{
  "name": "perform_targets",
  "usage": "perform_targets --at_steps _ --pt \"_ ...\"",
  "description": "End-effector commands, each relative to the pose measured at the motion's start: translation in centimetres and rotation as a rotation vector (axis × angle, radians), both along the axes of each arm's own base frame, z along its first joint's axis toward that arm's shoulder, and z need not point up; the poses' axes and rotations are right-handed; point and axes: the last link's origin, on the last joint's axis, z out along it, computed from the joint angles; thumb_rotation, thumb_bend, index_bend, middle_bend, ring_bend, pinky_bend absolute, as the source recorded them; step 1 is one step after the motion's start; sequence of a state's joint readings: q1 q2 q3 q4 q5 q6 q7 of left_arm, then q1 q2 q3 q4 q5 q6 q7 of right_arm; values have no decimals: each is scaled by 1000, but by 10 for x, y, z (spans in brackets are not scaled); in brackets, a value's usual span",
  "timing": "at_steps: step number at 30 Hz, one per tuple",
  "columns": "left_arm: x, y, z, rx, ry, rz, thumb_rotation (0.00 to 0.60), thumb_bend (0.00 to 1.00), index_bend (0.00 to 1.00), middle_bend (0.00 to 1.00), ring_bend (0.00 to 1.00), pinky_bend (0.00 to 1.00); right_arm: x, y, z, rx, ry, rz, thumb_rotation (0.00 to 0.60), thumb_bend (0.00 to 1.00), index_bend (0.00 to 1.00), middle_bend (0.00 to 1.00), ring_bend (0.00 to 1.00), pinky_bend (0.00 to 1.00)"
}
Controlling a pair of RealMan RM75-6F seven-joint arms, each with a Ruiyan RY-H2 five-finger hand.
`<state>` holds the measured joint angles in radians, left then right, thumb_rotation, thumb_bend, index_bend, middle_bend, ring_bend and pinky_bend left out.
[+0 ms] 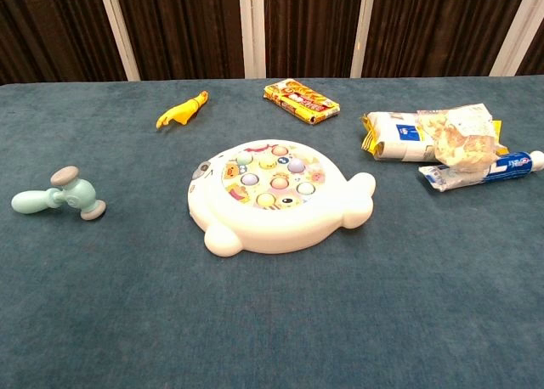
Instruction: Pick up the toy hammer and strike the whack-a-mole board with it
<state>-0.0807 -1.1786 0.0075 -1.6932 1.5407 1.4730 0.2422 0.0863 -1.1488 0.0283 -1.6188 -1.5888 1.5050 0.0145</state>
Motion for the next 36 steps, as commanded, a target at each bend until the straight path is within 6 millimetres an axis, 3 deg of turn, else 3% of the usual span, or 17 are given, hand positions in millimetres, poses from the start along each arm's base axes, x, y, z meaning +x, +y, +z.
perform_targets --at_steps 1,15,25,36 --pt "0 0 0 -1 1 1 600 0 0 0 0 0 0 0 0 1 -2 -1 600 233 0 0 0 0" --pt "1 7 -3 -15 -13 18 600 0 0 0 0 0 1 0 -1 8 -14 -7 600 233 0 0 0 0" --pt "36 59 -7 -75 -39 8 600 41 13 5 0 15 0 -2 -2 15 -41 -20 600 233 0 0 0 0" --pt "65 122 -34 -203 0 89 600 220 321 175 7 93 -2 -4 -2 17 -68 -39 600 232 0 0 0 0"
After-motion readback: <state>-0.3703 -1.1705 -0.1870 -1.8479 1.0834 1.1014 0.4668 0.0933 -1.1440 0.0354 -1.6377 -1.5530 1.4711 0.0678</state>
